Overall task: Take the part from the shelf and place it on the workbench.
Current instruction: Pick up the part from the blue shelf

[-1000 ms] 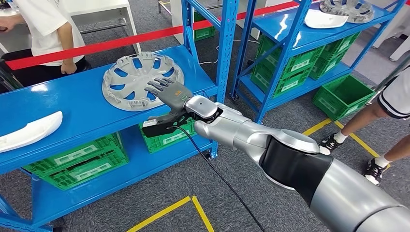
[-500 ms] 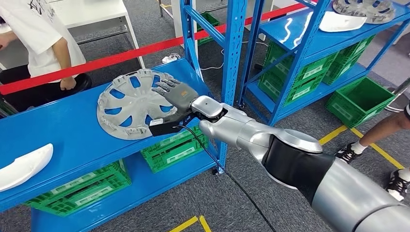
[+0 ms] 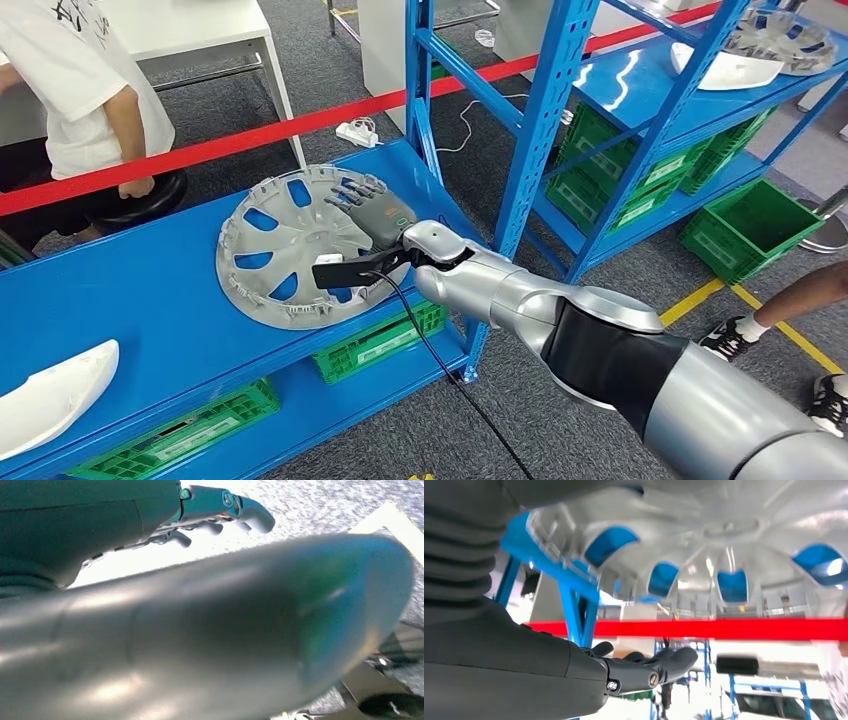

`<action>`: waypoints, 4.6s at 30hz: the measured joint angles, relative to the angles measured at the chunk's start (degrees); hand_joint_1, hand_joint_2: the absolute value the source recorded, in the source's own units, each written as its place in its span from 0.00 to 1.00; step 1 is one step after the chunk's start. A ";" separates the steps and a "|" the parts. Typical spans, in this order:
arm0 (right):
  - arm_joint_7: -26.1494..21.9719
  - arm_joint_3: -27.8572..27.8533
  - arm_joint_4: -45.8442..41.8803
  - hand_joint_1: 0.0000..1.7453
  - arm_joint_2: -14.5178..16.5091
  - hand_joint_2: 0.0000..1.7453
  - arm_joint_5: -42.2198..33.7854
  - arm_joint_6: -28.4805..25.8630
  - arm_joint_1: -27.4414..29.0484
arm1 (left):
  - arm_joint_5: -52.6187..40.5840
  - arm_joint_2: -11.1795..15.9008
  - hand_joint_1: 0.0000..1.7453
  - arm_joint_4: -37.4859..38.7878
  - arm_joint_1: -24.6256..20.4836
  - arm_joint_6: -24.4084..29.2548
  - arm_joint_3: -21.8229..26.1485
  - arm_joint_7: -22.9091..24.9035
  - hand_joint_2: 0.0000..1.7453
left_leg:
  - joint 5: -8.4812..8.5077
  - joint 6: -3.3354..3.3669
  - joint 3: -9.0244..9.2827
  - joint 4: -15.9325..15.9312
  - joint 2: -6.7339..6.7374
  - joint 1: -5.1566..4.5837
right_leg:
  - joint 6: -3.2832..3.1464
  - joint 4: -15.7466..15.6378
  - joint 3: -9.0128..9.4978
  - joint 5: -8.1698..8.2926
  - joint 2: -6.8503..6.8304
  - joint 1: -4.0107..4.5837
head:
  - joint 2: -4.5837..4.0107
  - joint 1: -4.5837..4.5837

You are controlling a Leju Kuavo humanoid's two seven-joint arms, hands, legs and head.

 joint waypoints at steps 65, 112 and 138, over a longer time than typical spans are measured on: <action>8.47 -3.42 3.21 0.00 13.56 1.00 -2.29 10.38 9.64 | -3.47 -0.27 0.00 0.00 -1.56 -1.02 0.00 2.17 0.00 | -2.07 -1.93 2.98 -0.27 -0.29 -0.45 | -1.87 -12.93 0.75 11.74 0.27 0.10 | 0.00 0.02; 7.24 -4.89 -15.62 1.00 3.96 1.00 -13.24 2.62 3.57 | -0.78 -0.57 0.00 0.09 0.46 0.55 3.13 -0.61 0.00 | -0.67 -1.05 1.57 -0.25 -0.11 -0.60 | -1.11 -13.78 -0.15 13.48 0.40 0.17 | 0.00 0.02; 8.27 -5.66 -31.48 1.00 -0.63 1.00 -14.75 1.17 4.26 | -2.07 -0.64 0.00 0.09 -0.10 0.86 3.41 0.03 0.00 | -0.92 -1.19 1.56 -0.27 -0.13 -0.60 | -1.21 -13.78 -0.18 13.16 0.40 0.17 | 0.00 0.03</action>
